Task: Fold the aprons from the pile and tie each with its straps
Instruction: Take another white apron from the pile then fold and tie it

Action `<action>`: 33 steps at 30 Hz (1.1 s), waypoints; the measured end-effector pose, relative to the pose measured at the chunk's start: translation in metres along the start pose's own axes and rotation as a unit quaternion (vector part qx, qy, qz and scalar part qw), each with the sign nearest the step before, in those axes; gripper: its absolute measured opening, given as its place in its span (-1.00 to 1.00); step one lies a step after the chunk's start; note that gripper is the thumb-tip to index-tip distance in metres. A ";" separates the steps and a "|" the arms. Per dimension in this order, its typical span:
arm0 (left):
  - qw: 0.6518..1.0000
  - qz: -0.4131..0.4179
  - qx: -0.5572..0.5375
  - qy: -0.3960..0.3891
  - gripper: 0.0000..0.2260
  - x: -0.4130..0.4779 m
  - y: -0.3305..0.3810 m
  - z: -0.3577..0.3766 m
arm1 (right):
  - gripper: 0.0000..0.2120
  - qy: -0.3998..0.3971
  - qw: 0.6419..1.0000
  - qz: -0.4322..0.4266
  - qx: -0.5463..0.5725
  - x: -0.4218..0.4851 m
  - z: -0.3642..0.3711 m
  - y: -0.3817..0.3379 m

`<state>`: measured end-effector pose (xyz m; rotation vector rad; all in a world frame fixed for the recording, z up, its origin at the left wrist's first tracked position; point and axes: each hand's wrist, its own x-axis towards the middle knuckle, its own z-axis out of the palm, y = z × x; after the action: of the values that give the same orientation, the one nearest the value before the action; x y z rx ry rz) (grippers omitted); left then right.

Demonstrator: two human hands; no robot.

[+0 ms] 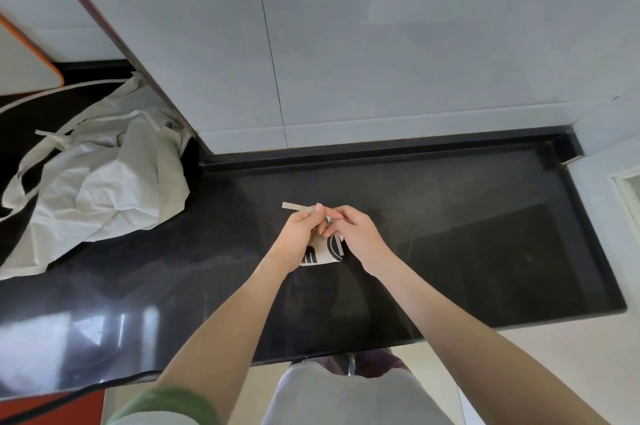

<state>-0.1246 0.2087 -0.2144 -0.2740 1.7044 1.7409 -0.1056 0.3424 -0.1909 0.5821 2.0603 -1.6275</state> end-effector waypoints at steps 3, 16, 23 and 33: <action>1.000 0.018 0.003 0.011 -0.49 0.000 -0.001 0.001 | -0.87 0.005 0.988 0.018 0.151 -0.007 -0.007 0.002; 0.998 0.056 0.040 -0.004 -0.60 0.000 -0.005 0.000 | -0.61 -0.046 0.909 0.061 0.410 0.005 -0.025 0.001; 0.997 0.064 0.038 -0.023 -0.62 0.000 -0.006 -0.001 | -0.81 -0.093 0.944 0.049 0.312 -0.001 -0.018 0.005; 0.993 0.045 -0.110 0.016 -0.46 -0.002 0.000 0.017 | -0.71 -0.017 0.890 0.072 0.450 0.005 -0.010 -0.002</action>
<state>-0.1178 0.2240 -0.2113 -0.3285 1.5674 2.0044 -0.1116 0.3523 -0.1905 0.9489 1.0870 -2.4235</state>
